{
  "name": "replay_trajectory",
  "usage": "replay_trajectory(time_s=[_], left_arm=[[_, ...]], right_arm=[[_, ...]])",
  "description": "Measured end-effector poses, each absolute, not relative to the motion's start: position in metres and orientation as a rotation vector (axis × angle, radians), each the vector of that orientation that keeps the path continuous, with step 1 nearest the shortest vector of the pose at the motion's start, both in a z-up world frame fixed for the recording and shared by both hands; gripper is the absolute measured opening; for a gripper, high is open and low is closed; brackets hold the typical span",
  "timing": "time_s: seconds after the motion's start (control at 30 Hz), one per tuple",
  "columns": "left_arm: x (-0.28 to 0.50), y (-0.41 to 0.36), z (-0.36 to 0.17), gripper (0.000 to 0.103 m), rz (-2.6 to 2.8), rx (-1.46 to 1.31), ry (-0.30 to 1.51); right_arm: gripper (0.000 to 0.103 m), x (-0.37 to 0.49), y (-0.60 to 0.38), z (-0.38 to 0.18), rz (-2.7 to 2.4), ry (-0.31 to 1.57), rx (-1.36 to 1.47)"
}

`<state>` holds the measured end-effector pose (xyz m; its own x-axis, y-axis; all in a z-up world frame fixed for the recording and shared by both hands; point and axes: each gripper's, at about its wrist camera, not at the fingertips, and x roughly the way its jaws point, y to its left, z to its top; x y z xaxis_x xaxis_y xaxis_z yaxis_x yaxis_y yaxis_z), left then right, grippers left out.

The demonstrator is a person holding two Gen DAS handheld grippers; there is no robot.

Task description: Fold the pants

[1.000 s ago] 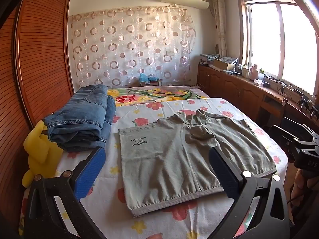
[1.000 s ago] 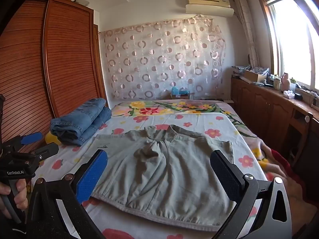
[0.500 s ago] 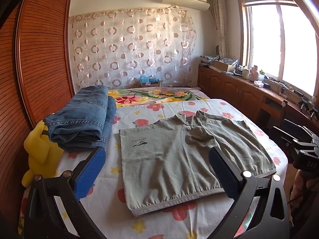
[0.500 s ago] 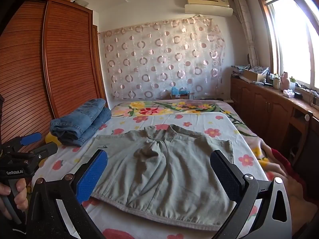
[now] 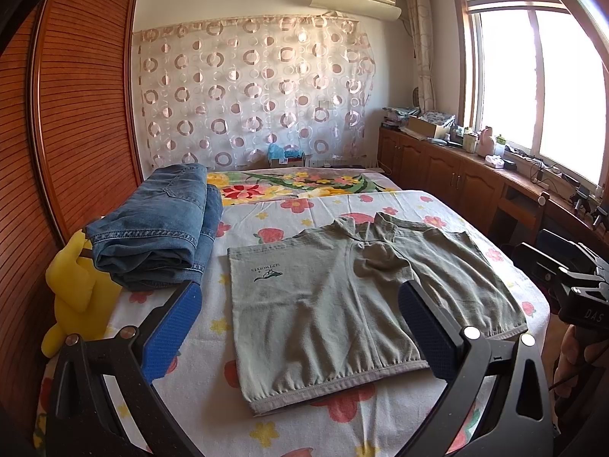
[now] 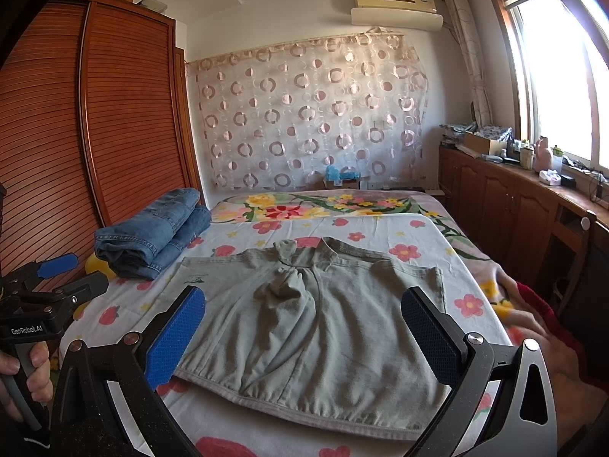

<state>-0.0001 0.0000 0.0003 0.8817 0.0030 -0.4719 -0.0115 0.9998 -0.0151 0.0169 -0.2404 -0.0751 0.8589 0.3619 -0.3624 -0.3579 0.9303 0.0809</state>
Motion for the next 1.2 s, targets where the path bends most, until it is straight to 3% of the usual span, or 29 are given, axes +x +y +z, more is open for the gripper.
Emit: replay_trajectory(time_s=[1.2], left_arm=[[0.0000,0.0001,0.0002,0.103,0.007,-0.018,0.485]], right_arm=[[0.103,0.0185,-0.2429,-0.0741,0.380,0.381,0.016]])
